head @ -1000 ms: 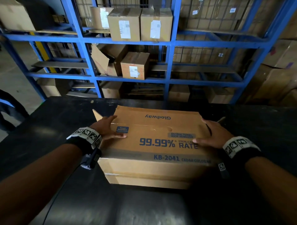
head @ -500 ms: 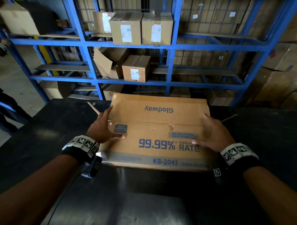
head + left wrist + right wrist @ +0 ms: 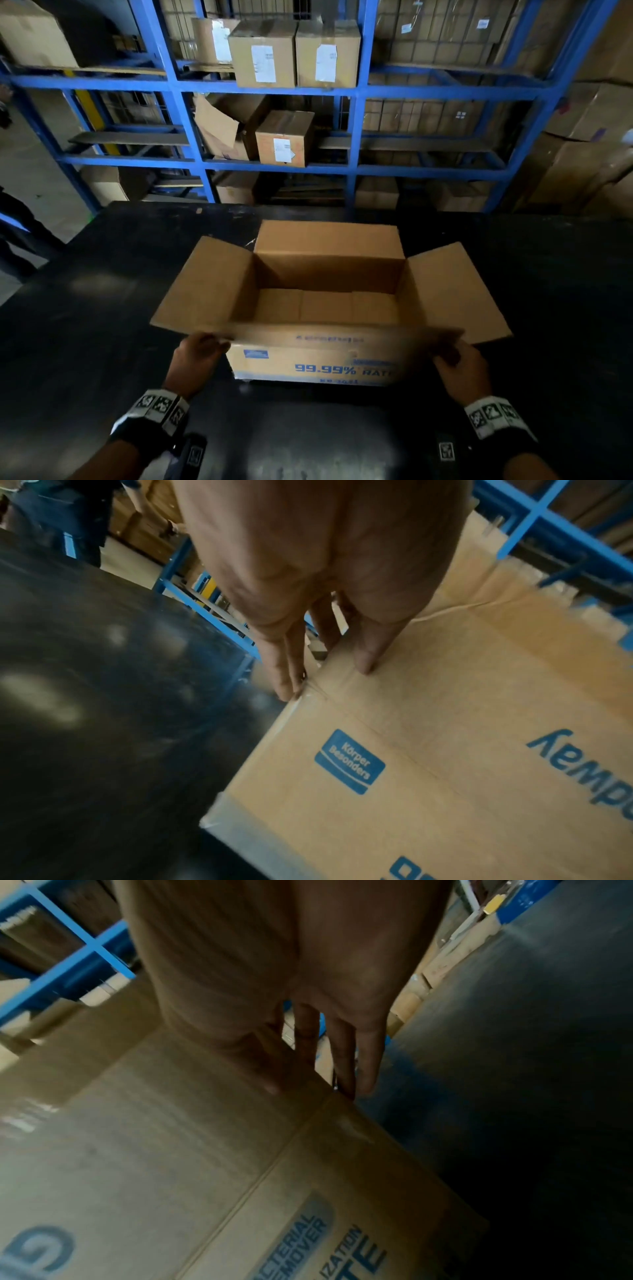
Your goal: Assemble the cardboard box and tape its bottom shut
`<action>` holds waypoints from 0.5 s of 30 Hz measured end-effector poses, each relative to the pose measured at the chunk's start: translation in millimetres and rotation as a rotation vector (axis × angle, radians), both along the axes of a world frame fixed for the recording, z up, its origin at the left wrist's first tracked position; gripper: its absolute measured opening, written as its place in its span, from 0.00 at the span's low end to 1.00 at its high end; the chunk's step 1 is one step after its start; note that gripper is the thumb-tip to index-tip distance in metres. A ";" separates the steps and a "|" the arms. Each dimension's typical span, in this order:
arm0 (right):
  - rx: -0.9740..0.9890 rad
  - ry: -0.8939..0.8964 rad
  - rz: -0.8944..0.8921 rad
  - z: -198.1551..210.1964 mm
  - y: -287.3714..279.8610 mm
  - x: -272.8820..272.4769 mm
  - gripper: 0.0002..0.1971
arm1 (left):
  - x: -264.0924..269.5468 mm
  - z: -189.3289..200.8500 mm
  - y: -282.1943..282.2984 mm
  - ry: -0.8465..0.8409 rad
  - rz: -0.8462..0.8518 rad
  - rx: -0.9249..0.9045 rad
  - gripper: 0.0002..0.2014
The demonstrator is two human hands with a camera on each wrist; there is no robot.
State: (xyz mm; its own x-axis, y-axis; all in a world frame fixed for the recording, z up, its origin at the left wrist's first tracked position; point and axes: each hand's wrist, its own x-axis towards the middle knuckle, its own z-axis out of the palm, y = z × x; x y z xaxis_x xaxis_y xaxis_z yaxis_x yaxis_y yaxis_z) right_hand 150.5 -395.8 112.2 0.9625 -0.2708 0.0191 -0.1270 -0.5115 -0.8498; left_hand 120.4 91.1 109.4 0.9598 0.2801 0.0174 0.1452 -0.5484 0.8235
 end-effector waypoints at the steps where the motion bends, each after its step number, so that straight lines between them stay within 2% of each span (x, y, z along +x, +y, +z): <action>1: -0.007 0.023 0.040 -7.9 -4.1 -10.8 0.17 | -11.3 -7.7 3.1 -0.006 -0.064 0.040 0.10; 3: -0.033 0.006 0.153 -20.1 -10.2 -33.1 0.25 | -33.9 -19.3 8.2 -0.033 -0.205 0.108 0.20; 5: 0.000 -0.014 0.225 -24.2 -14.9 -52.4 0.26 | -51.2 -27.0 13.5 -0.063 -0.276 0.140 0.29; 7: 0.037 -0.011 0.260 -23.4 -18.5 -67.1 0.24 | -62.0 -31.1 14.9 -0.092 -0.288 0.143 0.28; 11: 0.070 0.037 0.235 -30.0 -20.2 -83.0 0.27 | -80.3 -27.4 9.3 -0.153 -0.284 0.121 0.26; 13: 0.071 0.047 0.192 -32.8 -19.4 -86.0 0.32 | -84.7 -25.7 9.7 -0.118 -0.239 0.061 0.32; 15: 0.013 0.054 0.129 -32.4 -21.8 -89.2 0.41 | -89.5 -25.1 15.4 -0.067 -0.163 0.022 0.34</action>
